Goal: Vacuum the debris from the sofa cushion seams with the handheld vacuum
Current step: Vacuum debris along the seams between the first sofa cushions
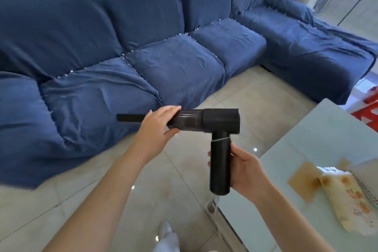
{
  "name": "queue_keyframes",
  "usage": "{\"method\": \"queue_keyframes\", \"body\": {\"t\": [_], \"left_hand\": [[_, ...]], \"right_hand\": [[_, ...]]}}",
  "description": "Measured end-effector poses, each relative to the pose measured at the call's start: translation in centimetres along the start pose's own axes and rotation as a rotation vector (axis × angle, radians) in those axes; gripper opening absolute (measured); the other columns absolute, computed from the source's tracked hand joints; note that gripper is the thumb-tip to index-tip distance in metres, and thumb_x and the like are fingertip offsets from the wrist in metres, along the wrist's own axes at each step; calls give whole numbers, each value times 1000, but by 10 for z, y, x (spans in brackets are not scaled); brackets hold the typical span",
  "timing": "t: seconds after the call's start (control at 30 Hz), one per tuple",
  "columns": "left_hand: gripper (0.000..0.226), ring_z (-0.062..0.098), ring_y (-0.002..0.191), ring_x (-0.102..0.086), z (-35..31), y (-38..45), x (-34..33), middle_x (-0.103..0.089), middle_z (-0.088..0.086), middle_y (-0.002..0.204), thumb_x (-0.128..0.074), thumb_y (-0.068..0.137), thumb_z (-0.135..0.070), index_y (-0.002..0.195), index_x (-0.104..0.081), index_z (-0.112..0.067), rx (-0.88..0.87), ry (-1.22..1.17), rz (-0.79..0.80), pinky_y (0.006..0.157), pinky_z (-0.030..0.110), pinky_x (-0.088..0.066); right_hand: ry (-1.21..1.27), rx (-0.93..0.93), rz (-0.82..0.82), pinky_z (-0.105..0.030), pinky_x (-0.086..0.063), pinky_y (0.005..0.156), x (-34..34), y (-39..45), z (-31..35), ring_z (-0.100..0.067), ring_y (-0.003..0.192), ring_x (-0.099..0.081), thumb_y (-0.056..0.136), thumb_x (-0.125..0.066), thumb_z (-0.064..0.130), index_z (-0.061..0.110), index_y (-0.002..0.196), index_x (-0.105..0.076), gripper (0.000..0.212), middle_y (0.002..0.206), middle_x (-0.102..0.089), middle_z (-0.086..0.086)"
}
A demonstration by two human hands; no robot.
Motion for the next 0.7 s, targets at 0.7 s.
{"method": "queue_keyframes", "body": {"t": [0.7], "left_hand": [[57, 12, 133, -41, 196, 15, 136, -49, -4, 142, -68, 88, -11, 141, -47, -18, 318, 23, -270, 119, 45, -17]], "right_hand": [[-520, -37, 254, -45, -53, 82, -233, 180, 21, -32, 85, -70, 100, -29, 35, 3, 125, -57, 50, 99, -71, -20]]}}
Point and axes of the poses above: each hand's wrist, its own y-axis towards the middle knuckle, its own x-axis out of the back of the hand, z = x × y, the point moved 3 cm from there along y, towards the middle knuckle
